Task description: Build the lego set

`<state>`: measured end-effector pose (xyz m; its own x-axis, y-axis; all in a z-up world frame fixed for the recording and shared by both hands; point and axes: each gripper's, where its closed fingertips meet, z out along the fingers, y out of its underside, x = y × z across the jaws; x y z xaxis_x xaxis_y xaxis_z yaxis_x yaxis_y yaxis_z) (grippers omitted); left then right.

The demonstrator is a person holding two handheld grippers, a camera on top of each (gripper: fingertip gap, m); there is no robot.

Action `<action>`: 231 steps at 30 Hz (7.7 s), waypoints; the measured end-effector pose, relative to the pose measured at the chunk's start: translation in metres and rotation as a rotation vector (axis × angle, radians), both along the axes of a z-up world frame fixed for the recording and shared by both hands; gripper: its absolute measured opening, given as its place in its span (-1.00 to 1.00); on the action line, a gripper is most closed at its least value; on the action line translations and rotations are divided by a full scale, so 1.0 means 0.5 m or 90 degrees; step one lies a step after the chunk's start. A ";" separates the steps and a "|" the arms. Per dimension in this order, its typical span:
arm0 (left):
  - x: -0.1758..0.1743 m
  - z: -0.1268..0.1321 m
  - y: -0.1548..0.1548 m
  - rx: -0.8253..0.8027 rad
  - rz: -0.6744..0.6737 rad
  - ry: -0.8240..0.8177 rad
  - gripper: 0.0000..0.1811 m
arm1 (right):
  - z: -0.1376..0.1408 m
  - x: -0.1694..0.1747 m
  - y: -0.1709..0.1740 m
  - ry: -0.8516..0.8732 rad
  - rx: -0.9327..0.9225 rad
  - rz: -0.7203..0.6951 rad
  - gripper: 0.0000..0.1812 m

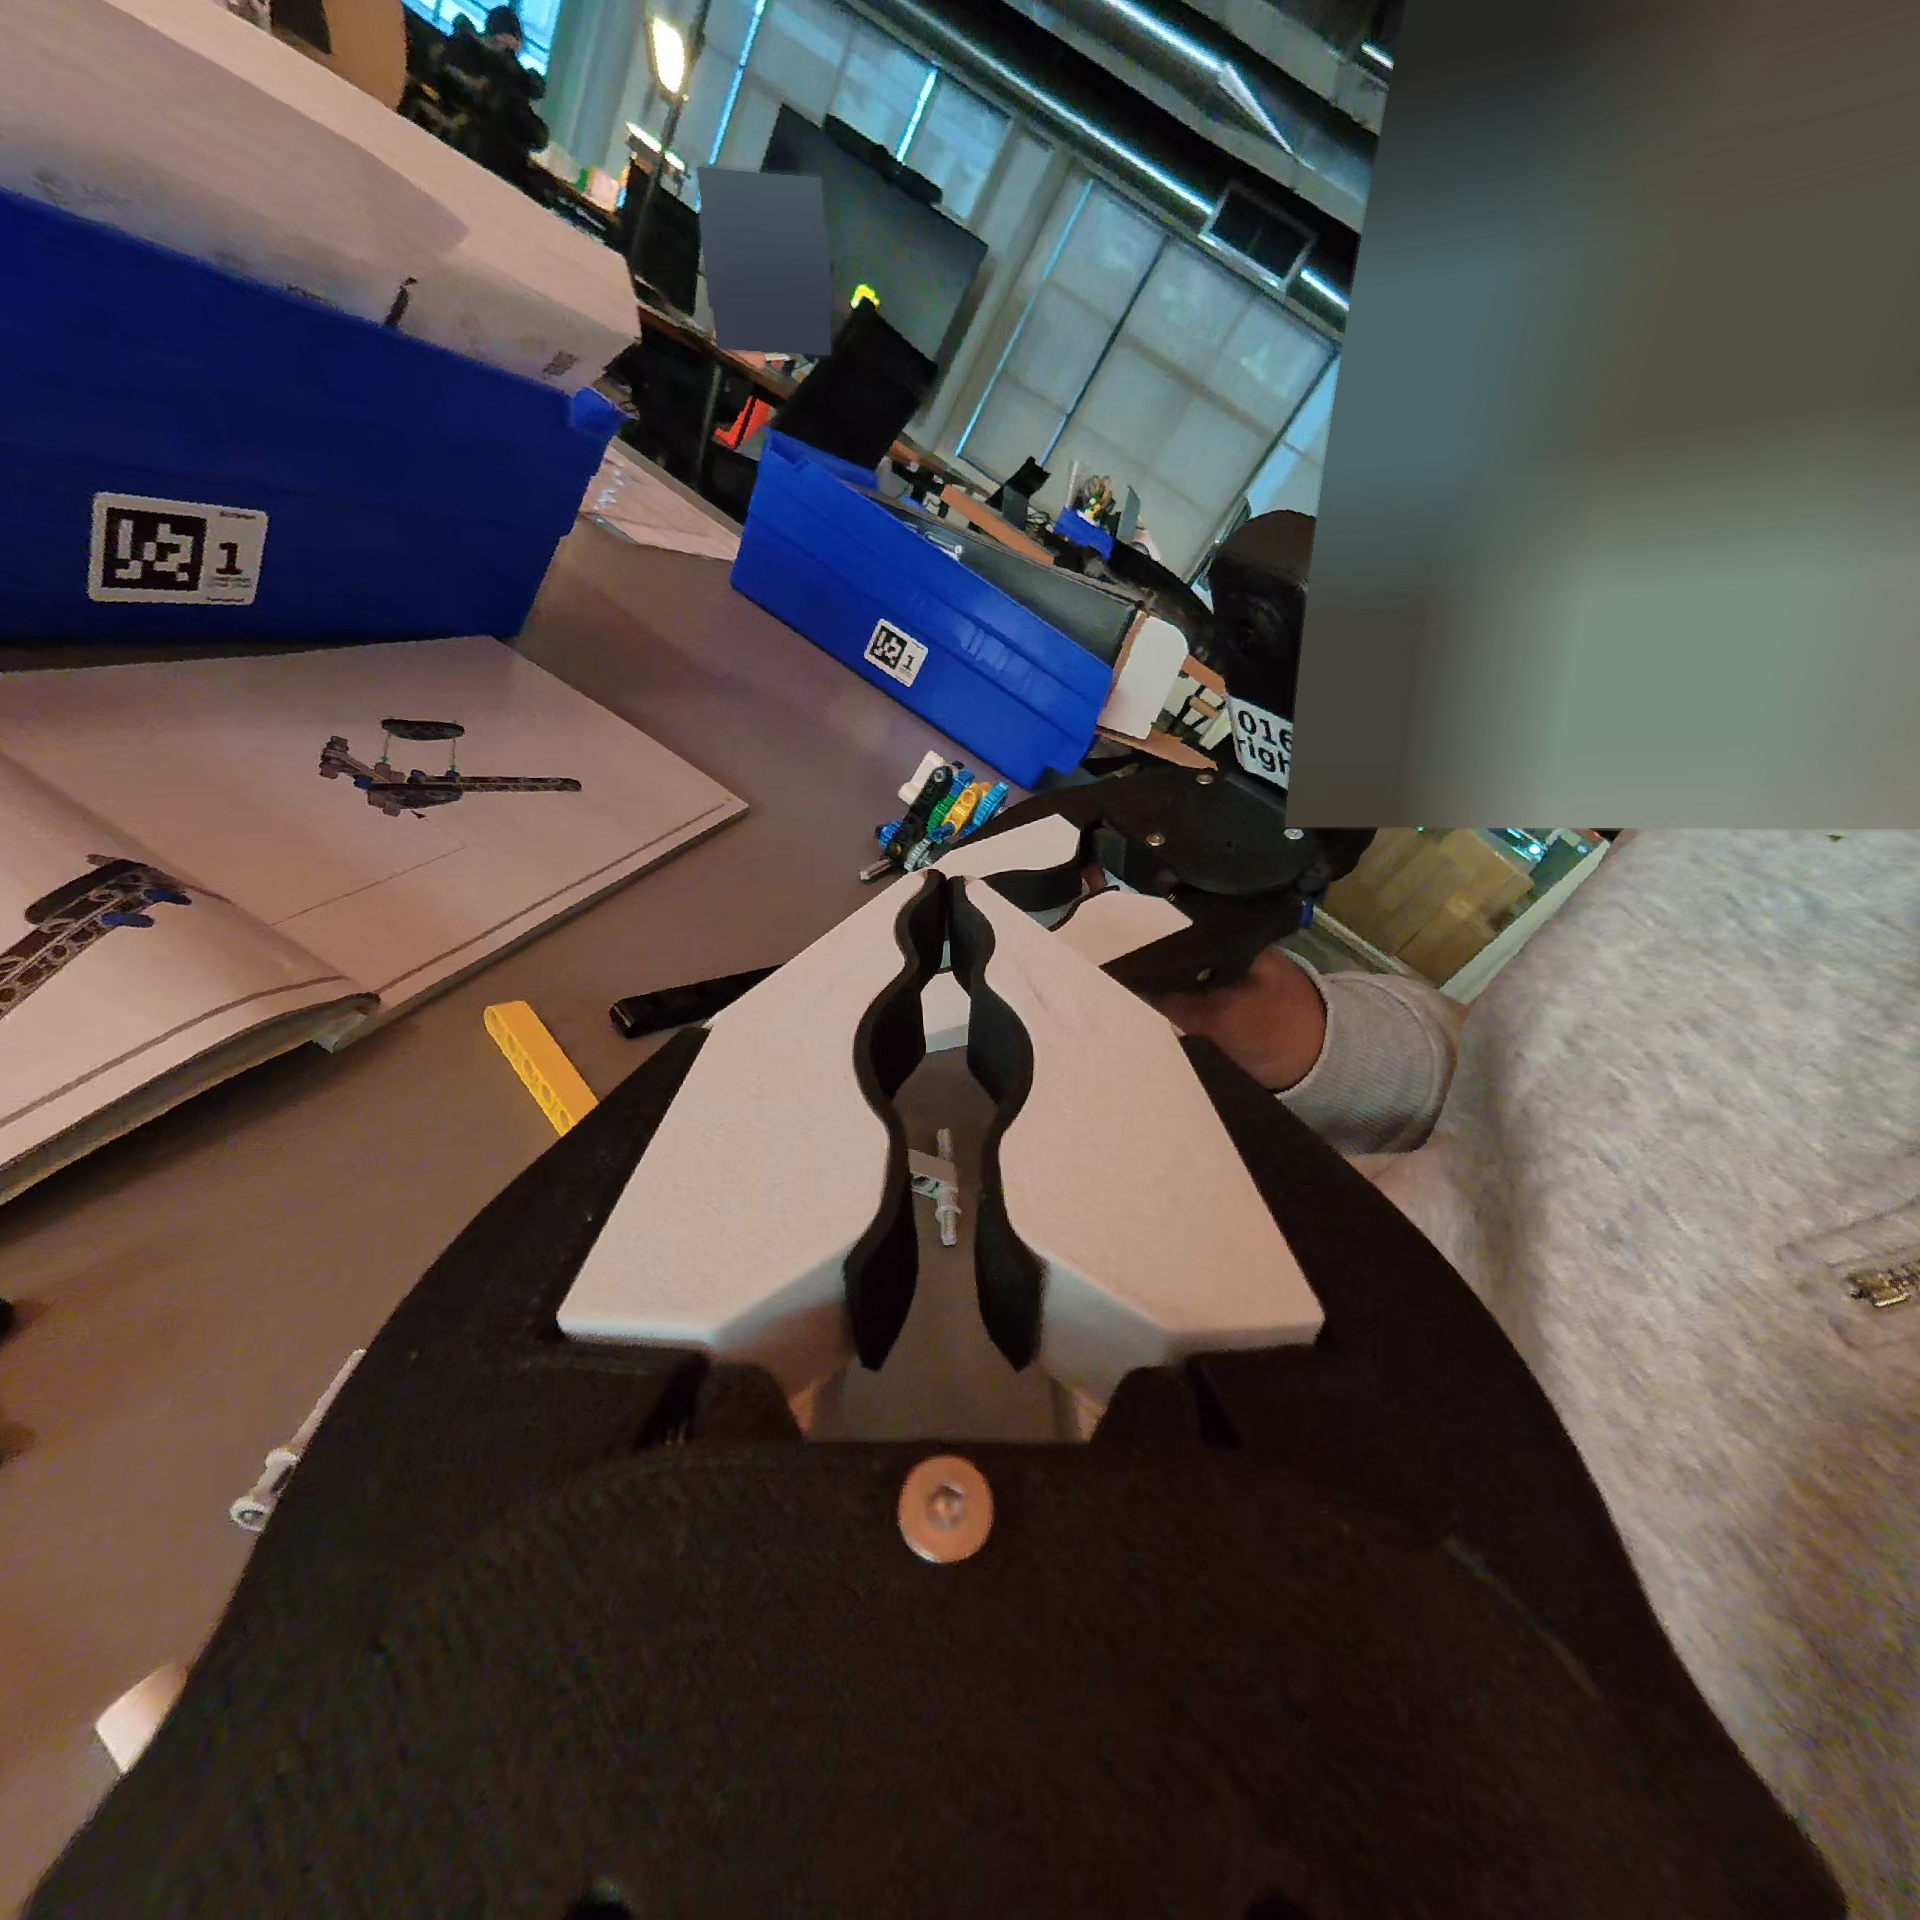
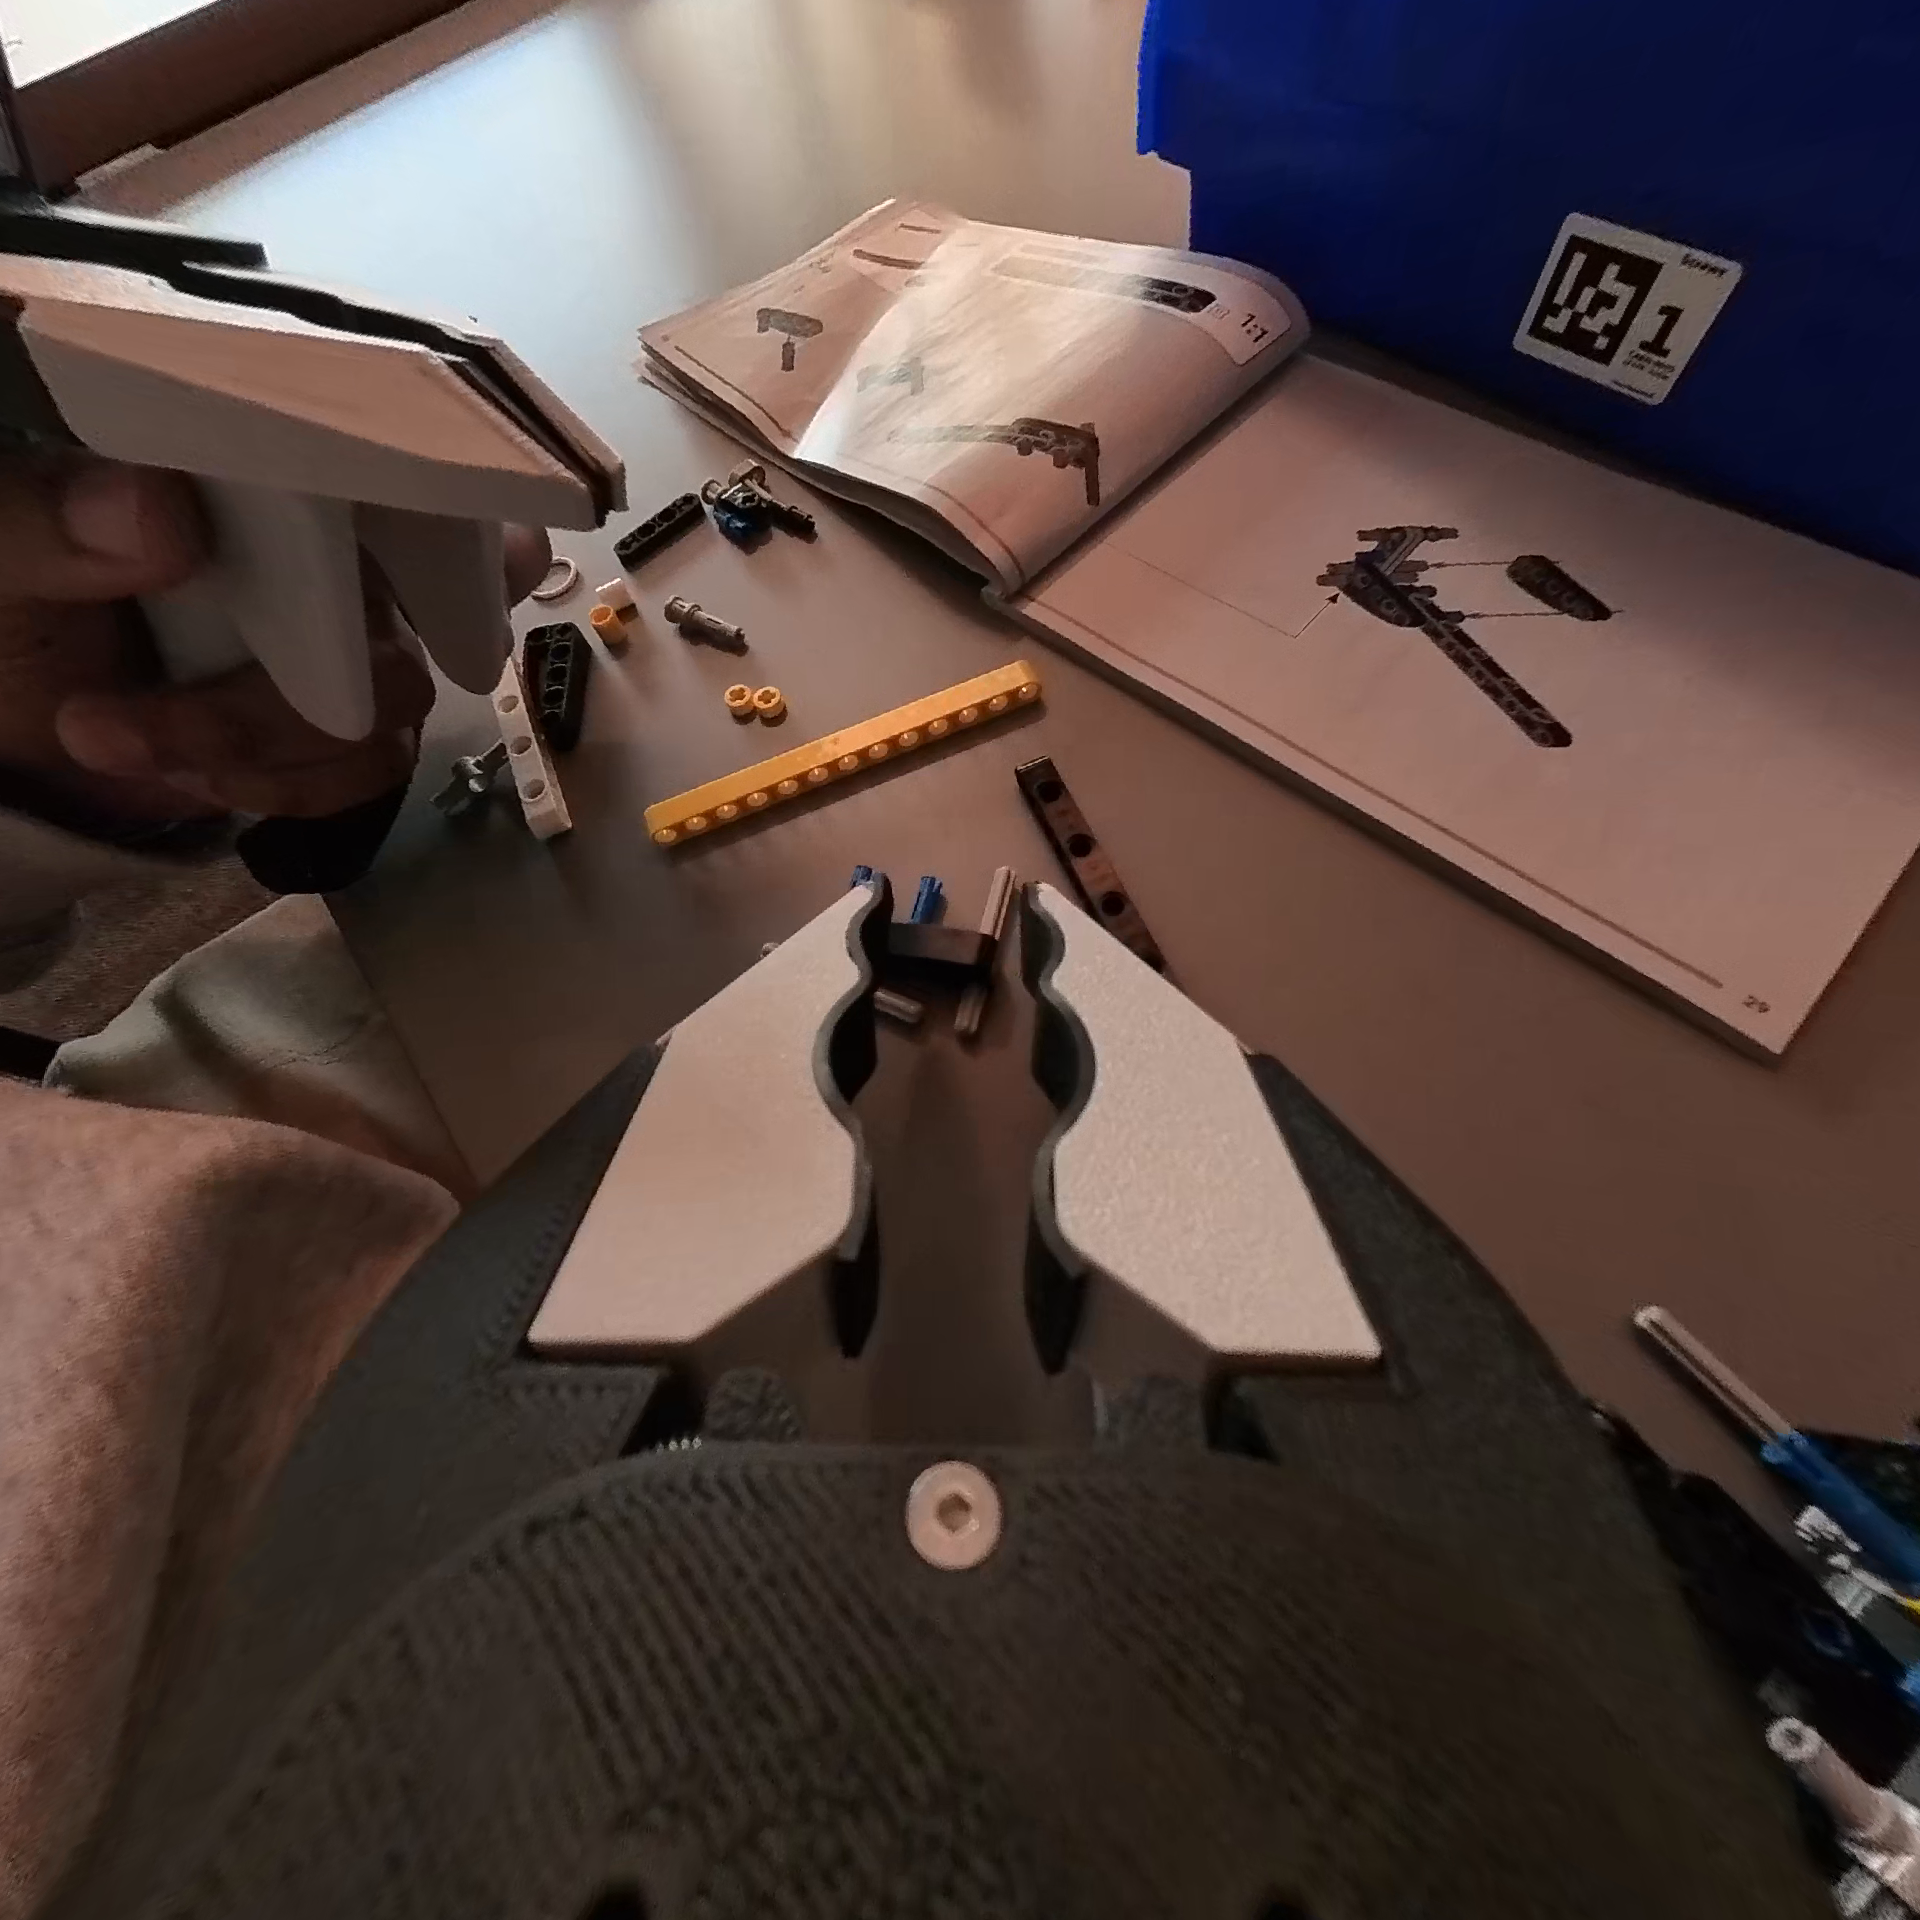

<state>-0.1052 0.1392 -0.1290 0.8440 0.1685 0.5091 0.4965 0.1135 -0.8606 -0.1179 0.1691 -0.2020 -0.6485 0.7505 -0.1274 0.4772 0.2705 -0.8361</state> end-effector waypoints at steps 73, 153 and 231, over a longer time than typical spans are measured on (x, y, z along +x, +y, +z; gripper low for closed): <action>0.109 0.145 -0.018 0.299 -0.182 -0.029 -0.90 | 0.284 0.143 -0.059 -0.189 -0.823 0.306 -0.98; -0.045 -0.006 -0.029 -0.092 0.142 0.121 -0.99 | -0.046 -0.028 0.052 -0.053 0.165 -0.107 -0.92; -0.042 -0.007 -0.029 -0.078 0.126 0.097 -0.99 | -0.043 -0.007 0.009 -0.029 0.131 -0.011 -0.93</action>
